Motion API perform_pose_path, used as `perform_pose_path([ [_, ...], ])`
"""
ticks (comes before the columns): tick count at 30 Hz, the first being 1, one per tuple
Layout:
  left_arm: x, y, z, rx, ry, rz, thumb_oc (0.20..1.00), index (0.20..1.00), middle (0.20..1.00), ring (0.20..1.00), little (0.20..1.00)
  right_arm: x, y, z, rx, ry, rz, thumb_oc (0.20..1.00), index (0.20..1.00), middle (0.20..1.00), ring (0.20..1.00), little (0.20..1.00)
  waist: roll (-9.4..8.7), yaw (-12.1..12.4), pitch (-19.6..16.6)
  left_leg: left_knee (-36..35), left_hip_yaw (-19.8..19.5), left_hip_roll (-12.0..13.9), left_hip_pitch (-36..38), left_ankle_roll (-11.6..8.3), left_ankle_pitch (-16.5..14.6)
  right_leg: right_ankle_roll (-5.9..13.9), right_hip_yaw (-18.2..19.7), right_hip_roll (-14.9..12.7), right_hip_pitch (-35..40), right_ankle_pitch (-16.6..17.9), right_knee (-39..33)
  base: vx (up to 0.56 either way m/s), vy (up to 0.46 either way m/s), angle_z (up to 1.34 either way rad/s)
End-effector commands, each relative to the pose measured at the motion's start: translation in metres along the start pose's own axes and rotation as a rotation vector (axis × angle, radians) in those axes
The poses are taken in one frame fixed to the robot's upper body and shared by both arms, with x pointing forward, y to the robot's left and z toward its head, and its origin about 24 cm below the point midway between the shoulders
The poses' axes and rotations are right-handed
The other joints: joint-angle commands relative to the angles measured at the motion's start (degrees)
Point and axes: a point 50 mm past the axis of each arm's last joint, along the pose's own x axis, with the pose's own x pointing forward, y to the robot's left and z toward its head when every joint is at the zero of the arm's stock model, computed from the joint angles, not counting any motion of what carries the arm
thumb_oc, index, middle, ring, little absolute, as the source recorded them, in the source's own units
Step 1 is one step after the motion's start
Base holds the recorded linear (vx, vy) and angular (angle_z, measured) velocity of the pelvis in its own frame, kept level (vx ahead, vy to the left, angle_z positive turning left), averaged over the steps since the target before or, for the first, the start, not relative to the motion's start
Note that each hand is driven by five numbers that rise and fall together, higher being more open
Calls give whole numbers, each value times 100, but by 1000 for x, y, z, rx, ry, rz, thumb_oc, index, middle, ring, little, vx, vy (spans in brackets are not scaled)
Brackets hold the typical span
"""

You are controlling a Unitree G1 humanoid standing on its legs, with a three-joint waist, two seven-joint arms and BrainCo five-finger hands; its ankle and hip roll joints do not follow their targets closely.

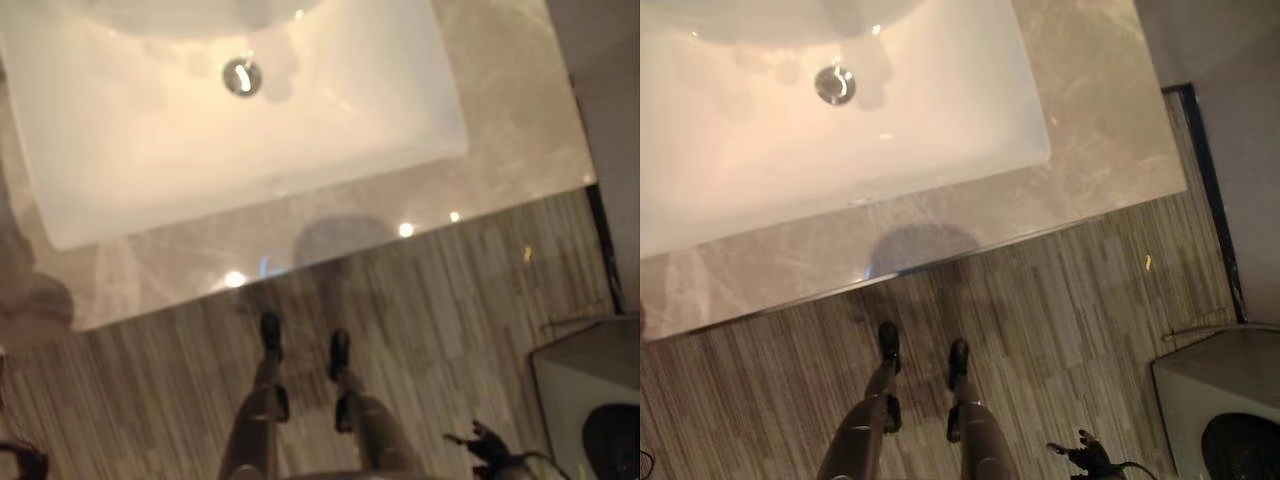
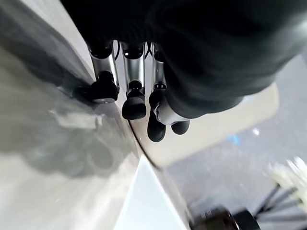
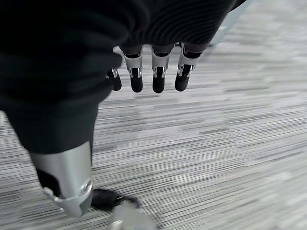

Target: Put brush and paste in cup on sink, flatten towel.

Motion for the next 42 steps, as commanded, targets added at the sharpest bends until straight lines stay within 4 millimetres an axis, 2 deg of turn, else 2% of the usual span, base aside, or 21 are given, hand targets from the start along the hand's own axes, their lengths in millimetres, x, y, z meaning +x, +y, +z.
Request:
perform_pose_path([
  [1, -2, 4, 2, -8, -35, 25, 200, 200, 200, 200, 200, -8, -23, -24, 12, 74, -80, 1000, 1000, 1000, 1000, 1000, 204, 6, -145, -30, -59, 230, 486, -385, -610, 427, -254, -397, 661, 528, -13, -65, -120, 8],
  [2, -12, -1, -12, 10, -14, -4, 200, 200, 200, 200, 200, -9, -23, -28, 28, 83, -84, 1000, 1000, 1000, 1000, 1000, 235, 70, -176, -30, -42, 241, 665, -415, -610, 370, -302, -373, 797, 334, -13, -39, -62, 10],
  [5, -22, 0, -19, 70, -20, -32, 200, 200, 200, 200, 200, -10, -24, -32, 29, 100, -85, 1000, 1000, 1000, 1000, 1000, 298, 118, -231, -30, -8, 258, 833, -422, -629, 353, -322, -369, 905, 248, -13, -82, -63, 12],
  [8, -47, 8, -34, 122, -20, -49, 200, 200, 200, 200, 200, -9, -22, -30, 27, 95, -81, 1000, 1000, 1000, 1000, 1000, 317, 299, -325, -30, 131, 302, 1118, -430, -655, 343, -299, -382, 1070, 165, -13, -73, -54, -6],
  [11, -78, 22, -49, 188, -7, -50, 200, 200, 200, 200, 200, -12, -16, -36, -3, 103, -51, 1000, 1000, 1000, 1000, 1000, 260, 435, -427, -30, 244, 360, 1425, -448, -672, 282, -339, -357, 1303, -43, -13, -73, -141, -15],
  [12, -99, 24, -61, 181, 21, -52, 200, 200, 200, 200, 200, -12, -15, -37, -18, 105, -41, 1000, 1000, 1000, 1000, 1000, 245, 496, -483, -30, 274, 387, 1602, -455, -680, 236, -394, -361, 1492, -112, -13, -60, -135, -15],
  [14, -112, 28, -68, 176, 42, -49, 200, 200, 200, 200, 200, -12, -15, -36, -28, 101, -43, 1000, 1000, 1000, 1000, 1000, 256, 471, -533, -30, 289, 412, 1672, -469, -675, 211, -426, -358, 1562, -160, -13, -83, -116, -1],
  [15, -138, 31, -83, 154, 92, -31, 200, 200, 200, 200, 200, -10, -15, -33, -39, 100, -47, 1000, 1000, 1000, 1000, 1000, 266, 565, -586, -30, 387, 460, 1835, -493, -695, 203, -485, -355, 1678, -179, -13, -95, -107, 17],
  [18, -163, 34, -95, 131, 144, -4, 200, 200, 200, 200, 200, -10, -10, -31, -65, 93, -24, 1000, 1000, 1000, 1000, 1000, 259, 601, -636, -30, 499, 542, 1953, -551, -677, 143, -538, -325, 1759, -305, -13, -89, -129, -11],
  [21, -211, 36, -128, 126, 309, 47, 200, 200, 200, 200, 200, -10, -10, -32, -129, 90, -7, 1000, 1000, 1000, 1000, 1000, 235, 578, -656, -30, 411, 668, 2119, -640, -546, -75, -576, -167, 2039, -585, -13, -89, -233, -5],
  [22, -212, 36, -128, 126, 310, 47, 200, 200, 200, 200, 200, -10, -10, -32, -131, 90, -7, 1000, 1000, 1000, 1000, 1000, 240, 565, -652, -30, 404, 669, 2125, -642, -545, -76, -583, -165, 2049, -588, -13, -55, -129, 17],
  [24, -243, 33, -151, 85, 439, 100, 200, 200, 200, 200, 200, -11, -15, -33, -141, 90, -18, 1000, 1000, 1000, 1000, 1000, 235, 540, -650, -30, 384, 754, 2192, -695, -440, -193, -602, -46, 2171, -663, -13, -64, -150, 30],
  [25, -243, 33, -151, 84, 439, 100, 200, 200, 200, 200, 200, -11, -15, -33, -141, 90, -18, 1000, 1000, 1000, 1000, 1000, 235, 539, -648, -30, 383, 754, 2193, -695, -440, -193, -603, -45, 2173, -663, -13, -157, -274, 20],
  [26, -279, 32, -177, 82, 596, 170, 200, 200, 200, 200, 200, -10, -22, -29, -156, 70, -43, 1000, 1000, 1000, 1000, 1000, 220, 532, -638, -30, 344, 864, 2233, -775, -297, -318, -576, 108, 2265, -768, -13, -128, -196, 0],
  [29, -298, 30, -191, 86, 683, 217, 200, 200, 200, 200, 200, -10, -24, -27, -157, 66, -58, 1000, 1000, 1000, 1000, 1000, 204, 520, -654, -30, 286, 911, 2268, -798, -242, -383, -524, 188, 2311, -831, -13, -109, -179, 12],
  [30, -326, 36, -212, 142, 830, 277, 200, 200, 200, 200, 200, -9, -24, -27, -180, 69, -65, 1000, 1000, 1000, 1000, 1000, 153, 516, -674, -30, 145, 935, 2314, -802, -190, -449, -430, 269, 2351, -857, -13, -80, -140, -1],
  [33, -345, 37, -224, 159, 925, 327, 200, 200, 200, 200, 200, -11, -22, -31, -195, 78, -67, 1000, 1000, 1000, 1000, 1000, 109, 517, -687, -30, -68, 913, 2346, -786, -168, -507, -381, 322, 2389, -865, -13, -60, -117, -12],
  [34, -374, 38, -236, 174, 1064, 381, 200, 200, 200, 200, 200, -12, -20, -37, -199, 95, -76, 1000, 1000, 1000, 1000, 1000, 73, 519, -704, -30, -294, 877, 2421, -766, -176, -549, -318, 350, 2452, -868, -13, -22, -96, -7],
  [38, -420, 28, -246, 217, 1277, 392, 200, 200, 200, 200, 200, -15, -14, -45, -216, 119, -72, 1000, 1000, 1000, 1000, 1000, 38, 482, -766, -30, -685, 746, 2551, -698, -281, -582, -241, 334, 2557, -840, -13, 1, -26, -4],
  [41, -473, 8, -247, 123, 1521, 414, 200, 200, 200, 200, 200, -15, -10, -49, -221, 149, -68, 1000, 1000, 1000, 1000, 1000, 71, 449, -854, 24, -802, 660, 2682, -628, -441, -562, -134, 281, 2640, -828, -13, 53, 52, -1],
  [42, -473, 8, -247, 123, 1521, 414, 200, 200, 200, 200, 200, -15, -10, -49, -221, 148, -68, 1000, 1000, 1000, 1000, 1000, 70, 443, -859, 17, -808, 657, 2675, -627, -430, -561, -140, 278, 2633, -826, -13, 65, 107, -9],
])
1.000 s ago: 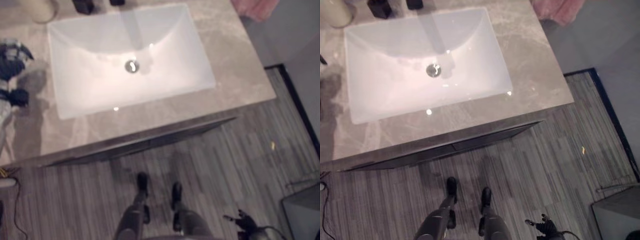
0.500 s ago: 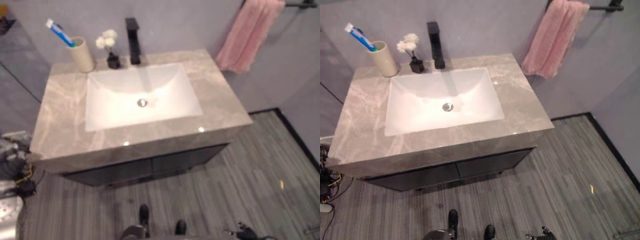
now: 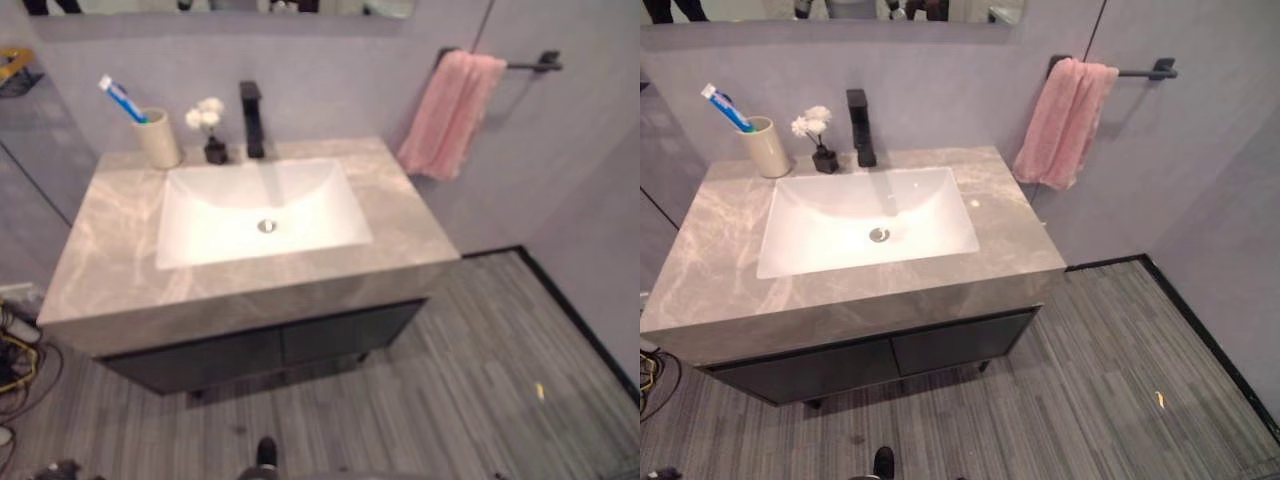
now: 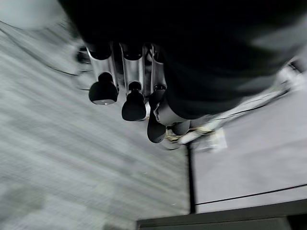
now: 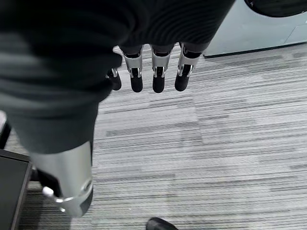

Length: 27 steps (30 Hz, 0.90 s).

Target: Put brush and paste in cup on sink, flatten towel.

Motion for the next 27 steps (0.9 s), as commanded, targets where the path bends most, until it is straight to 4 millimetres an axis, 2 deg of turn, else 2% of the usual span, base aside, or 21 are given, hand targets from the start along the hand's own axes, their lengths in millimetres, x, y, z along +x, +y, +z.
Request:
perform_pose_path([
  [1, -8, -12, -32, 9, 212, -127, 711, 711, 711, 711, 711, 7, -5, 24, -51, -40, -13, 1000, 1000, 1000, 1000, 1000, -87, -132, -54, 178, -701, 90, 171, 120, -394, 245, 139, -274, 178, -55, 32, 57, 124, -11],
  [2, -17, -11, -56, 149, 318, -212, 1000, 1000, 1000, 1000, 1000, 8, -7, 28, -73, -46, 0, 1000, 1000, 1000, 1000, 1000, -36, -162, -90, 199, -702, 71, 206, 144, -448, 254, 211, -292, 171, -48, 46, 75, 171, -15],
  [3, -24, -9, -71, 252, 382, -281, 1000, 1000, 1000, 1000, 1000, 9, -10, 31, -96, -47, 9, 1000, 1000, 1000, 1000, 1000, 3, -179, -128, 211, -728, 47, 239, 175, -498, 265, 289, -310, 140, -39, 70, 37, 98, -17],
  [4, -24, -9, -71, 252, 382, -281, 1000, 1000, 1000, 1000, 1000, 9, -10, 31, -96, -47, 9, 1000, 1000, 1000, 1000, 1000, 3, -183, -134, 206, -732, 45, 232, 175, -492, 265, 285, -311, 134, -37, 67, 32, 101, -35],
  [5, -29, -12, -80, 352, 398, -335, 1000, 1000, 1000, 1000, 1000, 9, -11, 31, -129, -34, 27, 1000, 1000, 1000, 1000, 1000, 35, -178, -174, 206, -837, 1, 271, 206, -546, 269, 376, -326, 100, -28, 89, 34, 96, -43],
  [6, -34, -18, -85, 437, 398, -379, 1000, 1000, 1000, 1000, 1000, 10, -9, 32, -148, -31, 42, 1000, 1000, 1000, 1000, 1000, 45, -176, -210, 182, -943, -39, 301, 232, -574, 269, 425, -333, 81, -16, 102, 106, 188, -38],
  [7, -39, -35, -84, 532, 339, -437, 1000, 1000, 1000, 1000, 1000, 10, -1, 35, -162, -41, 66, 1000, 1000, 1000, 1000, 1000, 42, -217, -308, 66, -1001, -106, 403, 275, -622, 289, 520, -346, 80, 15, 101, 89, 135, -17],
  [8, -39, -35, -84, 532, 339, -437, 1000, 1000, 1000, 1000, 1000, 10, -1, 35, -162, -41, 66, 1000, 1000, 1000, 1000, 1000, 42, -214, -307, 66, -999, -106, 404, 275, -623, 289, 521, -346, 81, 16, 100, 133, 187, -21],
  [9, -44, -57, -77, 564, 274, -508, 1000, 1000, 1000, 1000, 1000, 9, 4, 36, -125, -40, 70, 1000, 1000, 1000, 1000, 1000, 29, -249, -353, 100, -874, -128, 405, 312, -673, 327, 548, -394, 75, 18, 129, 62, 95, -19],
  [10, -44, -57, -77, 564, 274, -508, 1000, 1000, 1000, 1000, 1000, 9, 4, 36, -125, -40, 70, 1000, 1000, 1000, 1000, 1000, 29, -249, -353, 100, -874, -128, 405, 312, -673, 327, 548, -394, 75, 18, 129, 91, 164, -20],
  [13, -46, -77, -61, 659, 141, -585, 1000, 1000, 1000, 1000, 1000, 9, 11, 36, -123, -38, 90, 1000, 1000, 1000, 1000, 1000, 2, -253, -308, 318, -716, -223, 374, 421, -877, 425, 625, -509, 49, 60, 171, 47, 186, -9],
  [16, -55, -115, -32, 886, -125, -708, 1000, 1000, 1000, 1000, 1000, 11, 6, 45, -86, -58, 52, 1000, 1000, 1000, 1000, 1000, 20, -274, -134, 730, -647, -432, 226, 615, -1184, 592, 896, -657, -184, 202, 428, 12, 237, -33],
  [19, -60, -127, -25, 970, -209, -753, 1000, 1000, 1000, 1000, 1000, 11, 5, 45, -47, -53, 35, 1000, 1000, 1000, 1000, 1000, 63, -336, -65, 816, -544, -491, 191, 687, -1284, 671, 996, -713, -302, 251, 580, 30, 290, -66],
  [20, -65, -138, -17, 1064, -304, -790, 1000, 1000, 1000, 1000, 1000, 11, 5, 46, -25, -59, 28, 1000, 1000, 1000, 1000, 1000, 97, -415, 13, 811, -444, -554, 199, 780, -1344, 766, 1088, -778, -450, 456, 729, 9, 181, -34],
  [21, -66, -138, -17, 1064, -305, -790, 1000, 1000, 1000, 1000, 1000, 11, 5, 46, -25, -58, 28, 1000, 1000, 1000, 1000, 1000, 97, -399, 13, 812, -431, -553, 200, 782, -1347, 768, 1102, -776, -457, 457, 733, -28, 343, -36],
  [22, -69, -146, -10, 1132, -382, -810, 1000, 1000, 1000, 1000, 1000, 11, 2, 52, 71, -76, 1, 1000, 1000, 1000, 1000, 1000, 130, -491, 138, 774, -215, -605, 178, 853, -1379, 900, 1242, -844, -689, 889, 800, -64, 260, -41],
  [23, -71, -150, -8, 1159, -415, -819, 1000, 1000, 1000, 1000, 1000, 12, -4, 55, 146, -84, -36, 1000, 1000, 1000, 1000, 1000, 151, -545, 199, 755, -89, -628, 145, 869, -1379, 960, 1338, -880, -814, 1107, 771, -67, 259, -62],
  [24, -71, -150, -8, 1159, -415, -819, 1000, 1000, 1000, 1000, 1000, 12, -4, 55, 146, -84, -36, 1000, 1000, 1000, 1000, 1000, 150, -529, 190, 751, -73, -627, 134, 870, -1372, 960, 1355, -878, -832, 1119, 765, -76, 278, -93],
  [25, -81, -163, -1, 1226, -516, -853, 1000, 1000, 1000, 1000, 1000, 13, -10, 60, 236, -103, -71, 1000, 1000, 1000, 1000, 1000, 197, -620, 309, 737, 197, -672, 85, 914, -1440, 1087, 1488, -936, -994, 1455, 591, -90, 260, -118],
  [26, -85, -168, 0, 1291, -567, -867, 1000, 1000, 1000, 1000, 1000, 13, -12, 65, 235, -109, -81, 1000, 1000, 1000, 1000, 1000, 217, -621, 376, 766, 404, -648, 45, 917, -1473, 1127, 1437, -967, -1106, 1599, 503, -118, 327, -127],
  [27, -87, -173, 5, 1338, -616, -872, 1000, 1000, 1000, 1000, 1000, 14, -13, 70, 219, -123, -81, 1000, 1000, 1000, 1000, 1000, 214, -580, 438, 823, 646, -596, 27, 904, -1521, 1136, 1147, -1003, -1186, 1612, 400, -76, 144, -118],
])
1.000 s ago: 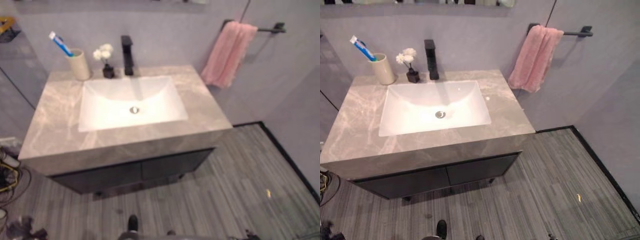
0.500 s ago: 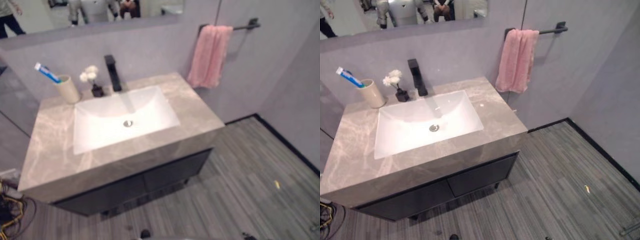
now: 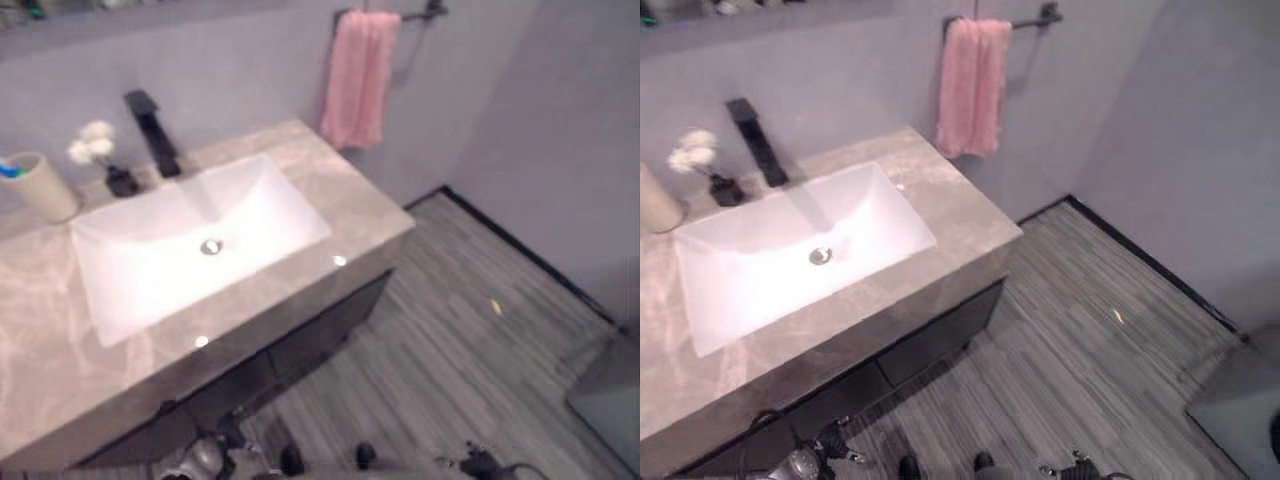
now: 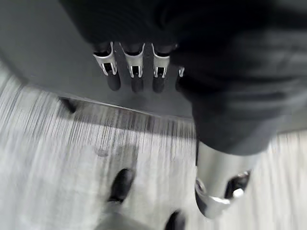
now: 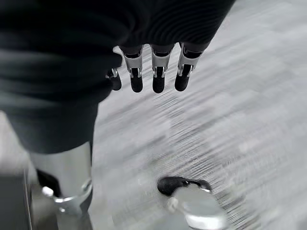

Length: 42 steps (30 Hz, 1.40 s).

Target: Put brush and paste in cup on sink, flatten towel.

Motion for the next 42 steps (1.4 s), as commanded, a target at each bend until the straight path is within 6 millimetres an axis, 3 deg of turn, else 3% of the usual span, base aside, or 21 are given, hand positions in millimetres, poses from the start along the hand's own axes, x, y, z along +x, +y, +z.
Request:
perform_pose_path([
  [1, 2, 8, 6, 110, -39, 25, 1000, 1000, 1000, 1000, 1000, 4, -17, 16, -14, -49, -67, 1000, 1000, 1000, 1000, 1000, 74, 26, 89, 780, -609, 100, -222, 84, -872, 370, -275, -305, -17, 975, -337, -64, 164, -179],
  [2, 3, 8, 9, 164, -52, 5, 1000, 1000, 1000, 1000, 1000, 4, -17, 13, -35, -34, -72, 1000, 1000, 1000, 1000, 1000, 95, 46, 161, 762, -248, 185, -134, 59, -937, 354, -1028, -251, -33, 618, -296, -12, 160, -181],
  [3, 2, 9, 6, 164, -41, 8, 1000, 1000, 1000, 1000, 1000, 3, -17, 9, -43, -22, -68, 1000, 1000, 1000, 1000, 1000, 139, 38, 180, 720, -142, 224, -46, 42, -1004, 356, -1328, -170, -7, 336, -101, -3, 160, -173],
  [4, 2, 9, 6, 164, -41, 8, 1000, 1000, 1000, 1000, 1000, 3, -17, 9, -43, -21, -68, 1000, 1000, 1000, 1000, 1000, 143, 37, 191, 716, -144, 228, -26, 40, -1011, 355, -1329, -169, -5, 305, -64, 1, 100, -113],
  [7, 1, 11, -7, 102, 29, 26, 1000, 1000, 1000, 1000, 1000, -3, -20, -22, -75, 83, -65, 1000, 1000, 1000, 1000, 1000, 148, 136, 102, 512, 429, 214, 95, 8, -947, 164, -2359, -64, 303, -362, 313, -30, 72, -105],
  [11, 0, 13, -10, 22, 53, 50, 1000, 1000, 1000, 1000, 1000, -5, -19, -31, -97, 124, -59, 1000, 1000, 1000, 1000, 1000, 153, 232, -13, 372, 796, 198, 174, -16, -862, 72, -2611, 53, 505, -645, 439, -11, -32, -105],
  [12, 1, 14, -7, -17, 44, 57, 1000, 1000, 1000, 1000, 1000, -4, -20, -31, -113, 136, -57, 1000, 1000, 1000, 1000, 1000, 166, 320, -90, 392, 1020, 221, 176, -26, -851, 24, -2876, 61, 695, -764, 421, -3, -58, -48],
  [17, 2, 14, 6, 91, -37, 33, 1000, 1000, 1000, 1000, 1000, 0, -20, -16, -146, 82, -51, 1000, 1000, 1000, 1000, 1000, 227, 287, -218, 345, 1312, 230, 241, -67, -794, 1, -2713, 176, 844, -783, 170, 4, -108, -75],
  [19, 3, 20, 10, 137, -52, 40, 1000, 1000, 1000, 1000, 1000, 0, -23, -12, -147, 63, -54, 1000, 1000, 1000, 1000, 1000, 249, 250, -241, 359, 1201, 256, 247, -170, -680, -116, -2483, 285, 882, -817, 51, 22, -223, -15],
  [24, 4, 24, 10, 126, -42, 62, 1000, 1000, 1000, 1000, 1000, 0, -26, -10, -164, 44, -55, 1000, 1000, 1000, 1000, 1000, 189, 196, -227, 469, 1001, 336, 216, -332, -551, -228, -2361, 409, 998, -820, -171, 17, -242, 7],
  [26, 5, 26, 9, 91, -32, 77, 1000, 1000, 1000, 1000, 1000, 0, -27, -10, -176, 43, -54, 1000, 1000, 1000, 1000, 1000, 116, 218, -195, 642, 825, 391, 132, -402, -543, -291, -2283, 463, 1038, -838, -230, 32, -282, 13],
  [27, 5, 25, 9, 46, -26, 88, 1000, 1000, 1000, 1000, 1000, 1, -31, -7, -188, 36, -60, 1000, 1000, 1000, 1000, 1000, 23, 273, -109, 1198, 571, 514, -79, -523, -549, -371, -2200, 493, 1078, -878, -251, 36, -271, 1],
  [29, 5, 25, 8, 22, -14, 93, 1000, 1000, 1000, 1000, 1000, 2, -33, -4, -204, 30, -63, 1000, 1000, 1000, 1000, 1000, -23, 320, -48, 1534, 383, 588, -222, -594, -506, -425, -2147, 524, 1114, -909, -279, 45, -261, -18],
  [30, 4, 21, 5, -42, 10, 105, 1000, 1000, 1000, 1000, 1000, 3, -37, 2, -242, 20, -70, 1000, 1000, 1000, 1000, 1000, -99, 563, 67, 1834, -481, 462, -465, -624, -309, -502, -1968, 583, 1163, -940, -322, 50, -235, -50],
  [31, 4, 21, 5, -43, 9, 105, 1000, 1000, 1000, 1000, 1000, 3, -38, 2, -242, 19, -70, 1000, 1000, 1000, 1000, 1000, -99, 554, 69, 1840, -492, 461, -471, -628, -307, -505, -1978, 583, 1165, -942, -322, 35, -178, -71],
  [34, 4, 14, 1, -77, 34, 89, 1000, 1000, 1000, 1000, 1000, 3, -41, -2, -246, 41, -86, 1000, 1000, 1000, 1000, 1000, -216, 703, 83, 1444, -1203, 110, -920, -470, -304, -523, -2071, 524, 1197, -849, -428, 33, -72, -41],
  [35, 2, 8, -2, -78, 42, 66, 1000, 1000, 1000, 1000, 1000, 3, -41, -2, -259, 34, -83, 1000, 1000, 1000, 1000, 1000, -226, 787, 102, 1213, -1492, -20, -1054, -510, -147, -495, -2042, 556, 1250, -829, -438, 100, -16, 26],
  [38, 0, 3, -8, -84, 61, 50, 1000, 1000, 1000, 1000, 1000, 3, -39, 0, -278, 25, -70, 1000, 1000, 1000, 1000, 1000, -189, 792, 57, 826, -1520, 10, -1066, -563, 140, -502, -2023, 587, 1293, -887, -415, 149, 53, -7],
  [39, -1, 1, -14, -93, 77, 40, 1000, 1000, 1000, 1000, 1000, 3, -38, 3, -288, 12, -61, 1000, 1000, 1000, 1000, 1000, -171, 781, 25, 779, -1338, 60, -1036, -575, 178, -500, -1989, 580, 1388, -956, -376, 176, 99, -26],
  [42, -4, 2, -20, -74, 81, 44, 1000, 1000, 1000, 1000, 1000, 4, -37, 8, -306, -4, -53, 1000, 1000, 1000, 1000, 1000, -105, 817, -156, 644, -1265, -7, -747, -428, -2, -397, -1911, 462, 1561, -1103, -288, 268, 213, -46],
])
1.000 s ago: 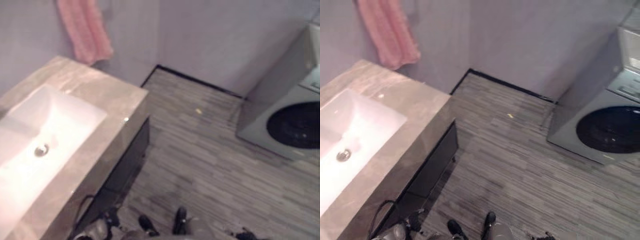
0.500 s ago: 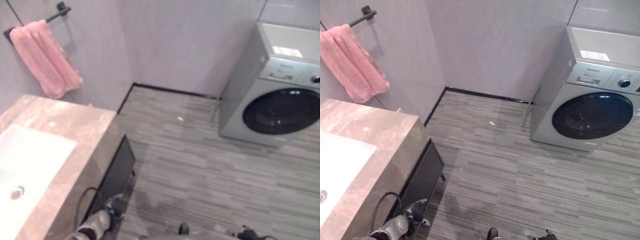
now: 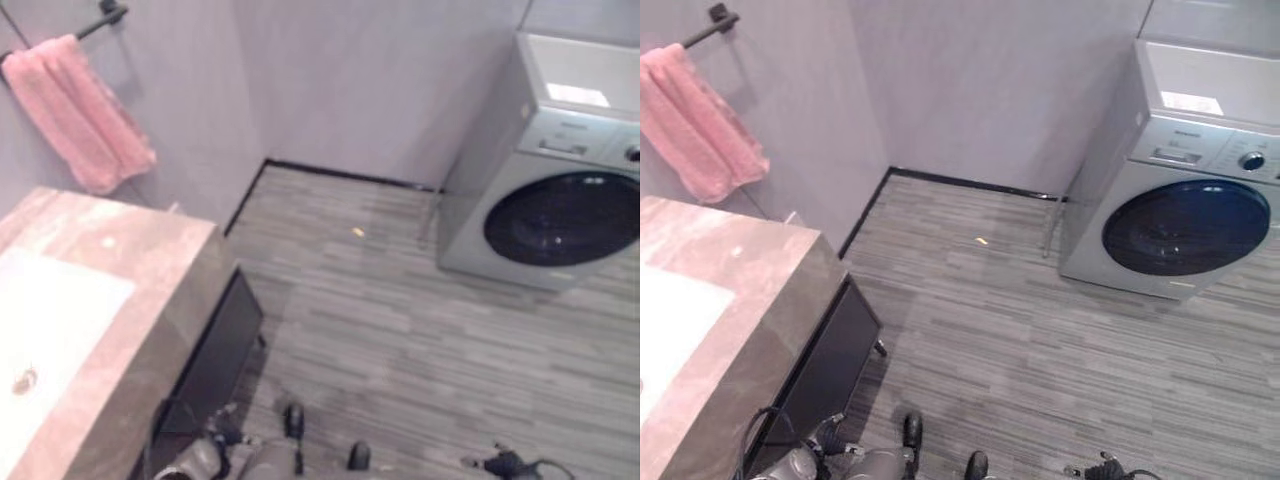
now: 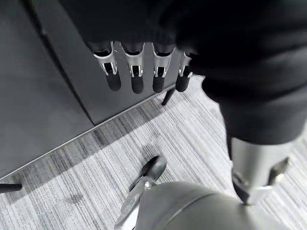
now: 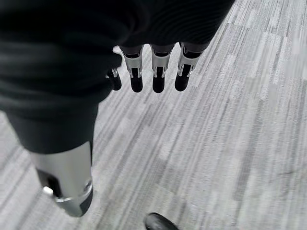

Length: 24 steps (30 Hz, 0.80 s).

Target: Put brush and paste in cup on sink, flatten towel.

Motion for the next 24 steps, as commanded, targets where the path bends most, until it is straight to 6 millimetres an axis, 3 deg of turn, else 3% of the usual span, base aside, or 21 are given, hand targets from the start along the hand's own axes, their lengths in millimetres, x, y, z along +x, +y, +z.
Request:
perform_pose_path([
  [1, -1, 5, -6, 16, 0, -5, 1000, 1000, 1000, 1000, 1000, 0, -11, -1, -66, -14, -19, 1000, 1000, 1000, 1000, 1000, -157, 64, -198, 402, 131, -331, 48, 259, -284, 592, -233, -178, 390, -404, 471, 244, 211, -66],
  [5, 0, 18, -10, 33, 7, 25, 1000, 1000, 1000, 1000, 1000, 1, -6, 5, -74, -23, 1, 1000, 1000, 1000, 1000, 1000, -97, 108, -308, 401, 228, -439, 320, 457, -528, 713, -116, -387, 364, -430, 906, 214, 236, -27],
  [9, 1, 27, -9, 34, 3, 43, 1000, 1000, 1000, 1000, 1000, 2, 0, 14, -48, -47, 14, 1000, 1000, 1000, 1000, 1000, -64, 105, -291, 397, 254, -535, 481, 602, -654, 851, -59, -511, 148, -197, 1567, 162, 211, -6],
  [12, 2, 28, -6, 29, -6, 45, 1000, 1000, 1000, 1000, 1000, 1, 9, 18, -33, -69, 39, 1000, 1000, 1000, 1000, 1000, -37, -47, -200, 339, 54, -766, 787, 857, -801, 959, 104, -782, -404, 670, 3091, 196, 298, 13],
  [13, 2, 28, -3, 28, -13, 43, 1000, 1000, 1000, 1000, 1000, 1, 10, 21, -40, -82, 43, 1000, 1000, 1000, 1000, 1000, -5, -101, -106, 327, 8, -774, 863, 915, -819, 947, 106, -837, -610, 814, 3526, 68, 173, 36],
  [14, 2, 28, -3, 27, -14, 43, 1000, 1000, 1000, 1000, 1000, 1, 10, 21, -40, -82, 43, 1000, 1000, 1000, 1000, 1000, -18, -100, -108, 326, 13, -791, 856, 920, -816, 953, 119, -857, -640, 794, 3572, 105, 187, 46],
  [15, 3, 27, 1, 38, -22, 37, 1000, 1000, 1000, 1000, 1000, 1, 12, 26, -46, -103, 43, 1000, 1000, 1000, 1000, 1000, 28, -181, 1, 354, -18, -782, 944, 965, -904, 893, 153, -848, -975, 634, 4057, 128, 134, 42],
  [16, 4, 27, 2, 42, -21, 36, 1000, 1000, 1000, 1000, 1000, 1, 12, 27, -39, -112, 45, 1000, 1000, 1000, 1000, 1000, 40, -244, 41, 349, -56, -746, 1010, 947, -884, 850, 310, -628, -1241, 391, 4087, 130, 131, 19],
  [17, 4, 27, 2, 42, -21, 36, 1000, 1000, 1000, 1000, 1000, 1, 12, 27, -39, -112, 45, 1000, 1000, 1000, 1000, 1000, 36, -236, 27, 349, -46, -748, 991, 946, -880, 846, 320, -630, -1269, 389, 4101, 147, 49, 1],
  [18, 4, 26, 1, 42, -13, 32, 1000, 1000, 1000, 1000, 1000, 0, 17, 26, -41, -114, 60, 1000, 1000, 1000, 1000, 1000, 88, -200, 67, 307, 37, -615, 1111, 874, -859, 713, 23, -530, -1459, -120, 3544, 195, 43, 0],
  [19, 4, 24, 0, 46, -7, 27, 1000, 1000, 1000, 1000, 1000, 0, 18, 27, -48, -116, 64, 1000, 1000, 1000, 1000, 1000, 95, -162, 50, 273, 63, -578, 1187, 821, -938, 761, -164, -594, -1433, -276, 3170, 230, 17, -9],
  [20, 4, 22, 0, 48, -3, 22, 1000, 1000, 1000, 1000, 1000, 0, 19, 26, -49, -117, 63, 1000, 1000, 1000, 1000, 1000, 106, -165, 68, 255, 93, -512, 1216, 779, -947, 731, -346, -504, -1445, -176, 2550, 201, -38, -18],
  [21, 4, 21, 1, 47, -3, 20, 1000, 1000, 1000, 1000, 1000, 0, 19, 26, -53, -117, 63, 1000, 1000, 1000, 1000, 1000, 88, -163, 93, 273, 71, -495, 1261, 733, -964, 790, -278, -374, -1521, -18, 1955, 102, -52, -25],
  [24, 4, 21, 1, 48, -4, 20, 1000, 1000, 1000, 1000, 1000, 0, 19, 26, -53, -117, 63, 1000, 1000, 1000, 1000, 1000, 96, -154, 84, 277, 79, -484, 1248, 731, -963, 786, -277, -355, -1510, 17, 1901, 23, -8, -7],
])
